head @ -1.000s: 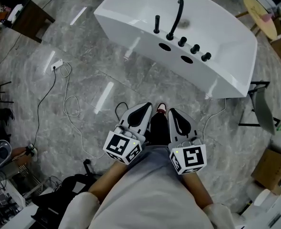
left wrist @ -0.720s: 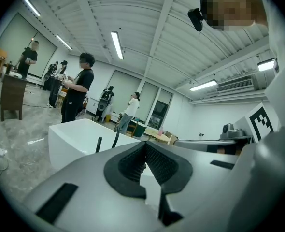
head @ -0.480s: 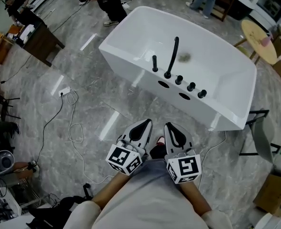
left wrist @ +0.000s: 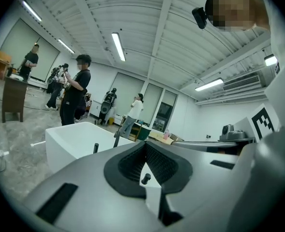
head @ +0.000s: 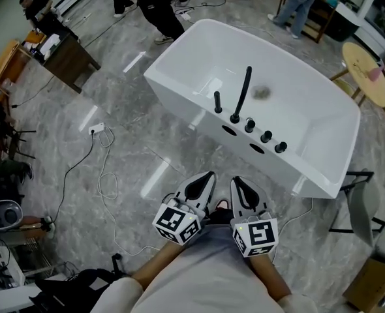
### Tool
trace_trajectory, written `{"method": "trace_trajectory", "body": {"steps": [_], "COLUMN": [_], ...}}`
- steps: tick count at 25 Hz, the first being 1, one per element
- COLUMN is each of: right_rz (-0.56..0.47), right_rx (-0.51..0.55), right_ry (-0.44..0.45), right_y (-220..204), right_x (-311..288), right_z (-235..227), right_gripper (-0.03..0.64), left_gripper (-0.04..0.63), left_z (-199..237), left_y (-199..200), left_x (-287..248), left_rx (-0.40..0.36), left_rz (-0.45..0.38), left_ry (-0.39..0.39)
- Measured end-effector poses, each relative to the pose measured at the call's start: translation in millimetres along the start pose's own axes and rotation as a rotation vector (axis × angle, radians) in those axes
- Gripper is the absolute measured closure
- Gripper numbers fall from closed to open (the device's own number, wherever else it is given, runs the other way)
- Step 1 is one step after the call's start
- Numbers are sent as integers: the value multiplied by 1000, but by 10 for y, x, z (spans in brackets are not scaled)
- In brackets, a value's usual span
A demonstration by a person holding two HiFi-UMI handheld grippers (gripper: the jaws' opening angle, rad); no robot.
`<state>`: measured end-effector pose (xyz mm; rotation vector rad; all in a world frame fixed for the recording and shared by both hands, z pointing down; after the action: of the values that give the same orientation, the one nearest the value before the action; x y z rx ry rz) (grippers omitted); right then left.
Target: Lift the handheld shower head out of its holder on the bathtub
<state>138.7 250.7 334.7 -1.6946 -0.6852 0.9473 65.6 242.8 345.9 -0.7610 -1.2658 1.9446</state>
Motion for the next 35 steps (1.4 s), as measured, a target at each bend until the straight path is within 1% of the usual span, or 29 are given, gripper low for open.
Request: {"method": "trace_trajectory", "body": {"steps": [7,10,13,17,21,25,30,35], "right_rz": [7,14,21,40,42,7,30,35], "right_rx": [12,6,4,20,18,28,34,40], "right_ry": [-9,-5,-8,-41,-38,-38,-37,-93], "right_y": [11,-21,-14,17,24,168,254,450], "right_x": [-117,-210,-266,-303,-555,-844,-1231,-1555], "right_z": [-127,-175,-258,-402,-464,-500,-523,-603], "right_gripper": [597,597,597,597,597,597,597,597], "left_gripper": [589,589,589,589,589,589,589,589], "left_z": [126,197,206,183,373,598,912,1172], "left_y": [-26,-60,-97,-103,-46,84,212,403], "left_x": [-51,-119,-258,-464,-623,-794,-998,-1255], "left_rx": [19,25,37,54,56,41,40,14], "left_rz": [11,16,29,34,33,27,33,51], "left_ry": [61,62,47,4,-12,-18,-28,-73]}}
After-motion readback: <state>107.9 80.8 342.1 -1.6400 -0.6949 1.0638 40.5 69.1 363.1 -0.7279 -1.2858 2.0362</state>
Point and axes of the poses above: the fingertips, and each gripper's own axes: x backward along the fingers, z to its left, y out of its top, the point moved 1 cm from there along x, backward along the fingers, and after that the axes turned 2 degrees about -z, right-handed, at the moved point
